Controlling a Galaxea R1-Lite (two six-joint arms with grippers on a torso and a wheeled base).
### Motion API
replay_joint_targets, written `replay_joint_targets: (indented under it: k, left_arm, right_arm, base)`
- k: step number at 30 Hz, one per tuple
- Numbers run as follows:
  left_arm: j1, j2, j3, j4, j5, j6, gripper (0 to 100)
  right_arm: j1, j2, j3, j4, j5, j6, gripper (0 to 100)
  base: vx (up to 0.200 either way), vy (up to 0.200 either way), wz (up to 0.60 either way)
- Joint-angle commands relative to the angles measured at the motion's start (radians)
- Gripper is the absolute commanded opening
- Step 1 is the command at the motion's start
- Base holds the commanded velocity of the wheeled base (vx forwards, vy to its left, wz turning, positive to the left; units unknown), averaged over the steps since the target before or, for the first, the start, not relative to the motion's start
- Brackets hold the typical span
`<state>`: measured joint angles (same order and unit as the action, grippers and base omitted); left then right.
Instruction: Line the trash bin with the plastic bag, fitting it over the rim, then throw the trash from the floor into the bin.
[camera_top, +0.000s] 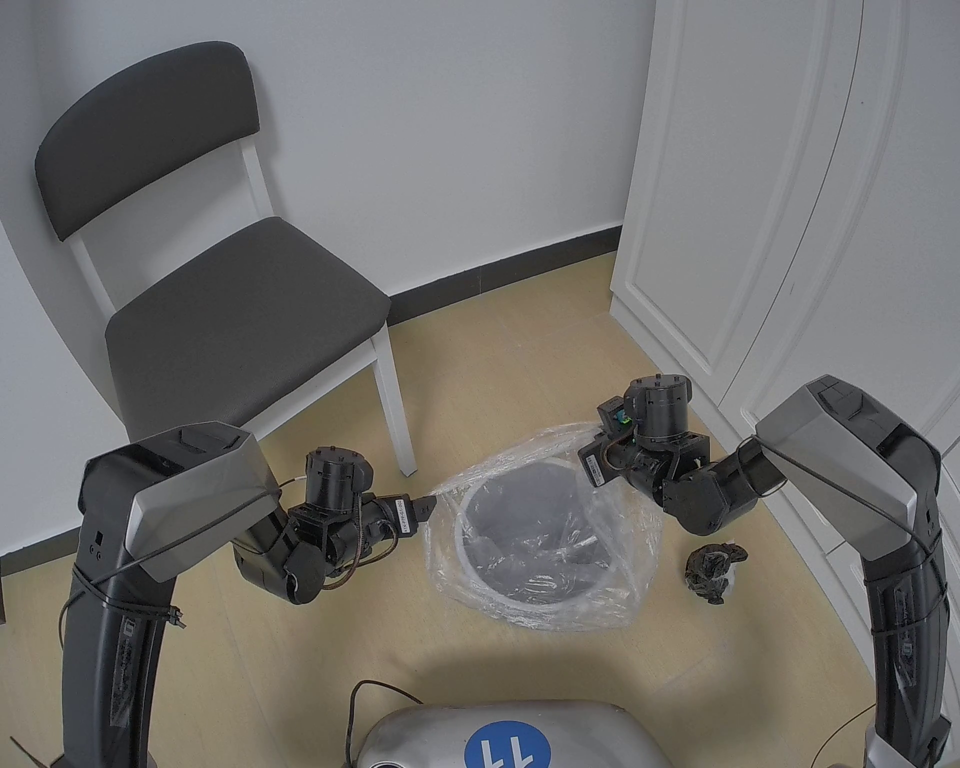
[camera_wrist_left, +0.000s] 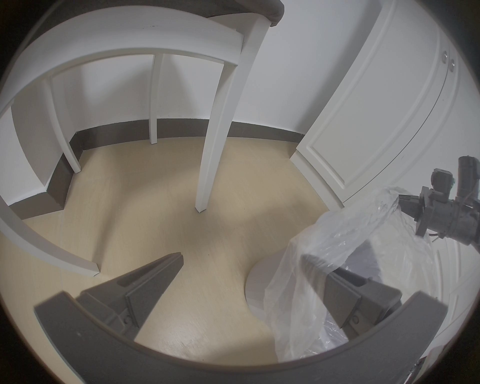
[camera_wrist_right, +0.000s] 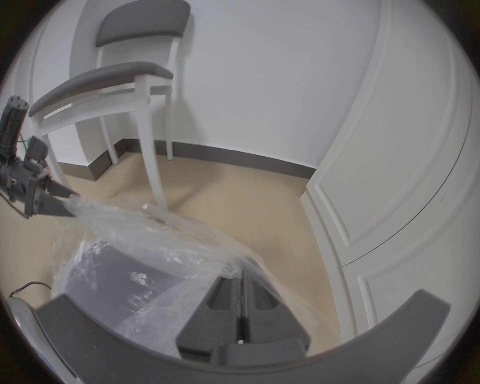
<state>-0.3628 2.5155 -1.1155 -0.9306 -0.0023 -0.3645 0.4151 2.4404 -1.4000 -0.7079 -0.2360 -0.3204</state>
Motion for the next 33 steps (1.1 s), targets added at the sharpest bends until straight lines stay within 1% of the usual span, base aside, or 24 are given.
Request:
replay_joint_targets:
  k: [1, 6, 7, 10, 11, 14, 17, 18, 20, 21, 22, 23, 25, 26, 29, 30, 32, 33]
  left_arm:
    - [0.001, 0.003, -0.003, 0.000, -0.001, -0.001, 100]
    - [0.002, 0.003, -0.004, -0.002, -0.001, -0.004, 100]
    - [0.002, 0.002, -0.006, -0.027, 0.001, -0.033, 100]
    - [0.002, 0.000, 0.000, -0.070, -0.001, -0.045, 100]
    - [0.002, -0.001, 0.003, -0.074, -0.001, -0.045, 100]
    - [-0.001, -0.007, 0.011, -0.080, -0.001, -0.045, 100]
    - [-0.004, -0.015, 0.028, -0.082, -0.005, -0.047, 100]
    - [-0.005, -0.027, 0.033, -0.082, -0.007, -0.050, 100]
    - [-0.016, -0.050, 0.048, -0.083, -0.011, -0.073, 100]
    - [-0.016, -0.050, 0.048, -0.083, -0.011, -0.073, 100]
    - [-0.036, -0.073, 0.063, -0.083, -0.011, -0.108, 100]
    - [-0.045, -0.081, 0.066, -0.083, -0.011, -0.117, 100]
    - [-0.051, -0.090, 0.072, -0.085, -0.013, -0.123, 100]
    - [-0.059, -0.092, 0.083, -0.097, -0.011, -0.125, 100]
    - [-0.065, -0.089, 0.099, -0.134, -0.011, -0.123, 100]
    - [-0.071, -0.087, 0.112, -0.154, -0.011, -0.122, 100]
    - [-0.076, -0.087, 0.123, -0.163, -0.010, -0.117, 100]
    - [-0.077, -0.087, 0.126, -0.165, -0.010, -0.116, 100]
  right_arm:
    - [-0.025, 0.023, -0.014, -0.005, 0.003, 0.000, 0]
    - [-0.035, 0.035, -0.016, -0.007, 0.007, 0.004, 0]
    - [-0.038, 0.046, -0.028, -0.025, 0.010, 0.032, 0]
    - [-0.039, 0.054, -0.045, -0.030, 0.010, 0.047, 0]
    - [-0.039, 0.054, -0.048, -0.030, 0.010, 0.052, 100]
    - [-0.029, 0.034, -0.030, -0.032, 0.021, 0.092, 100]
    - [-0.012, -0.038, 0.047, -0.027, 0.043, 0.121, 100]
    - [-0.004, -0.069, 0.079, -0.028, 0.060, 0.123, 100]
    - [0.008, -0.124, 0.147, -0.030, 0.089, 0.123, 100]
    - [0.008, -0.124, 0.147, -0.030, 0.089, 0.123, 100]
    - [0.024, -0.187, 0.213, -0.032, 0.104, 0.126, 100]
    - [0.030, -0.210, 0.236, -0.032, 0.107, 0.129, 100]
    - [0.040, -0.236, 0.265, -0.035, 0.107, 0.133, 100]
    - [0.057, -0.268, 0.308, -0.064, 0.106, 0.149, 100]
    - [0.083, -0.293, 0.368, -0.143, 0.092, 0.190, 100]
    - [0.093, -0.299, 0.406, -0.185, 0.086, 0.224, 100]
    - [0.108, -0.308, 0.458, -0.216, 0.061, 0.261, 100]
    - [0.120, -0.313, 0.495, -0.228, 0.035, 0.288, 100]
  base:
    - [0.000, 0.000, 0.00]
    - [0.000, 0.000, 0.00]
    - [0.000, 0.000, 0.00]
    - [0.000, 0.000, 0.00]
    - [0.000, 0.000, 0.00]
    - [0.000, 0.000, 0.00]
    - [0.000, 0.000, 0.00]
    - [0.000, 0.000, 0.00]
    - [0.000, 0.000, 0.00]
    - [0.000, 0.000, 0.00]
    - [0.000, 0.000, 0.00]
    - [0.000, 0.000, 0.00]
    - [0.000, 0.000, 0.00]
    - [0.000, 0.000, 0.00]
    - [0.000, 0.000, 0.00]
    - [0.000, 0.000, 0.00]
    - [0.000, 0.000, 0.00]
    - [0.000, 0.000, 0.00]
